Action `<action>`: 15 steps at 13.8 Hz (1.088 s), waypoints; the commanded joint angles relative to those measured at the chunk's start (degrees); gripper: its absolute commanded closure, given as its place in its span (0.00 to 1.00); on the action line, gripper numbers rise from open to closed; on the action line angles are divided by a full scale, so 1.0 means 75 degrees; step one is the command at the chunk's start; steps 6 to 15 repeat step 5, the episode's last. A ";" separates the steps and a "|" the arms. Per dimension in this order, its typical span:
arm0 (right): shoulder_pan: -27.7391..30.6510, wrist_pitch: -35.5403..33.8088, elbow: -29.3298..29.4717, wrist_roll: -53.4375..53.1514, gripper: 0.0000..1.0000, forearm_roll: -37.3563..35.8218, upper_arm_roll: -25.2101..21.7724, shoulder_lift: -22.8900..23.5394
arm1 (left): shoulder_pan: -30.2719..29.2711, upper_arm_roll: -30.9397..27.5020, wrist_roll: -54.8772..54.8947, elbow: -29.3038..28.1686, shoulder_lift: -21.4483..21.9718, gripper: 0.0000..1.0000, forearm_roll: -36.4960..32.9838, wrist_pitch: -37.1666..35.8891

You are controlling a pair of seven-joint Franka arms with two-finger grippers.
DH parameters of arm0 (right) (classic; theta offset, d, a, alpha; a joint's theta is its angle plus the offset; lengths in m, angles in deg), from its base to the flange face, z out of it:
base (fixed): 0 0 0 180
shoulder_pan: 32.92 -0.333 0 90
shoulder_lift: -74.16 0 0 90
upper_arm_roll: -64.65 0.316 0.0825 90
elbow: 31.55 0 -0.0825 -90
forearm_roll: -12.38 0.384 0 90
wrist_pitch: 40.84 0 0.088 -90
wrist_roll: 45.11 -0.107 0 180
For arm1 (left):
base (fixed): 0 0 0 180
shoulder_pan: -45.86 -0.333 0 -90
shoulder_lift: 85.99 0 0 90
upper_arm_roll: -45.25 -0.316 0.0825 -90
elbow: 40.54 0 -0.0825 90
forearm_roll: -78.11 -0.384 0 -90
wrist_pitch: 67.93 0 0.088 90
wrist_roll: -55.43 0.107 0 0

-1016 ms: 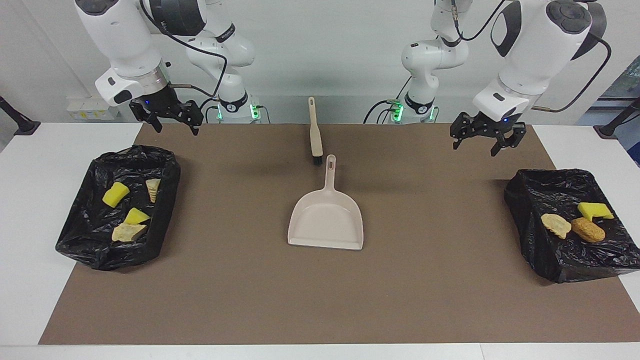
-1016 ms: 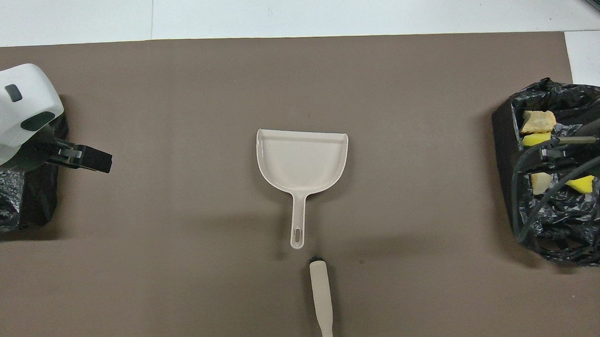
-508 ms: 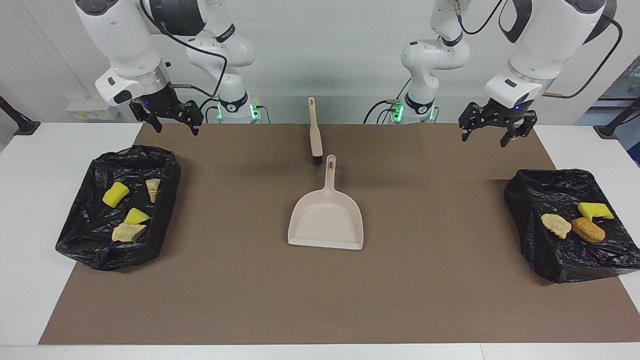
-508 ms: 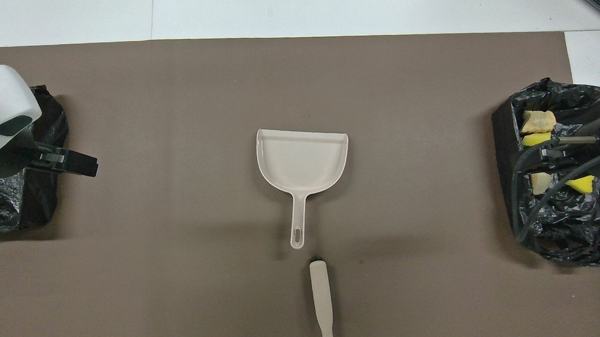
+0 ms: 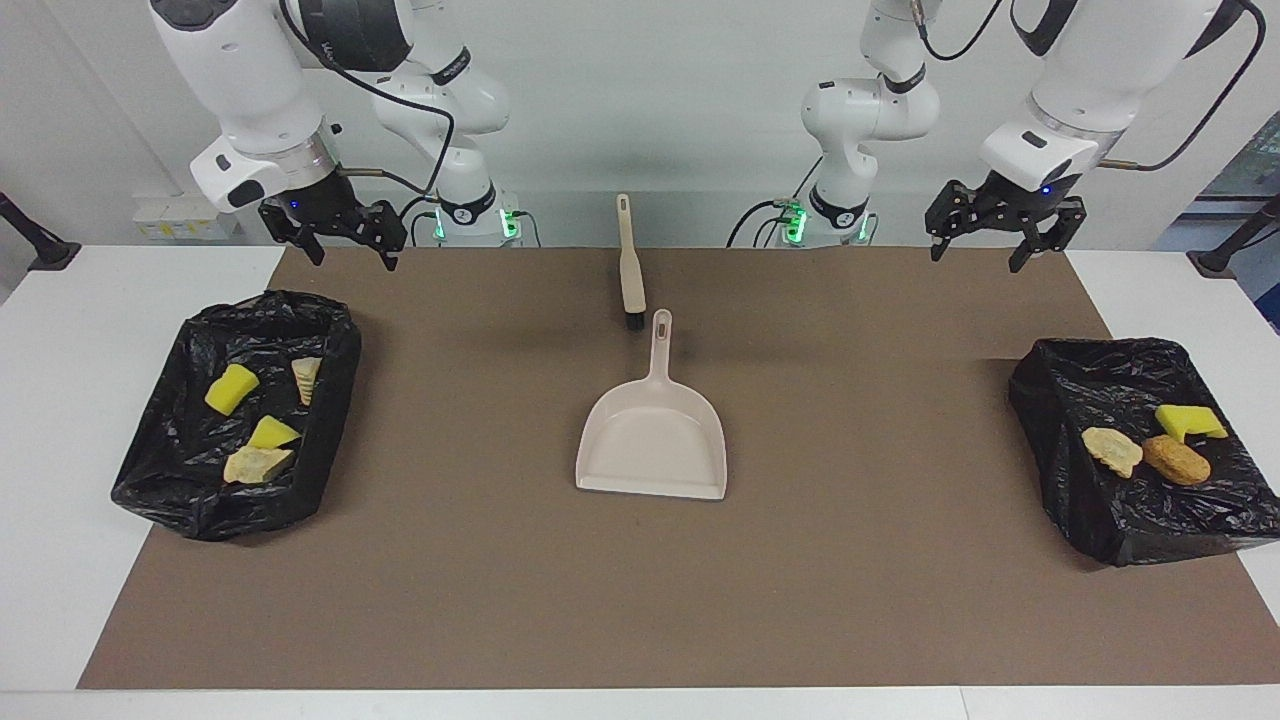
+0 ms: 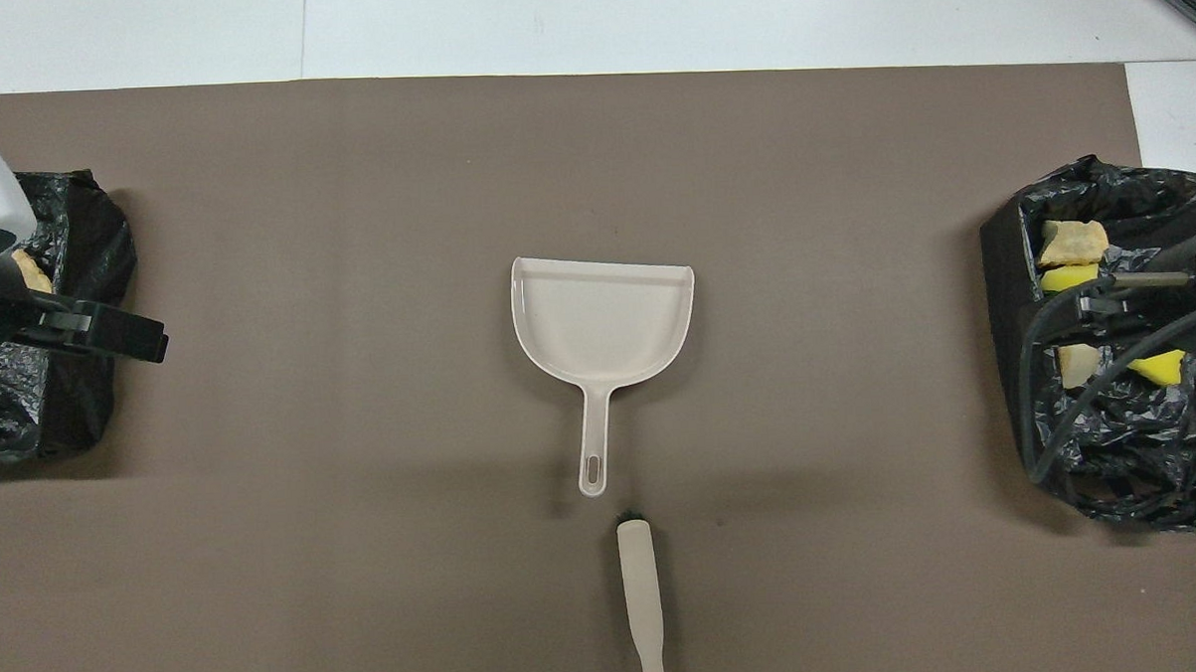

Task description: Sweep and dump trash in bin

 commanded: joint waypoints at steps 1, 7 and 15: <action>0.0080 0.0157 -0.0086 0.0055 0.00 0.0136 0.0016 -0.0047 | 0.0136 -0.0156 0.0458 0.0268 -0.0169 0.00 -0.0242 -0.0160; 0.0080 0.0157 -0.0086 0.0055 0.00 0.0136 0.0016 -0.0047 | 0.0125 -0.0179 0.0531 0.0256 -0.0157 0.00 -0.0337 -0.0136; 0.0080 0.0157 -0.0086 0.0055 0.00 0.0136 0.0016 -0.0047 | 0.0125 -0.0179 0.0531 0.0256 -0.0157 0.00 -0.0337 -0.0136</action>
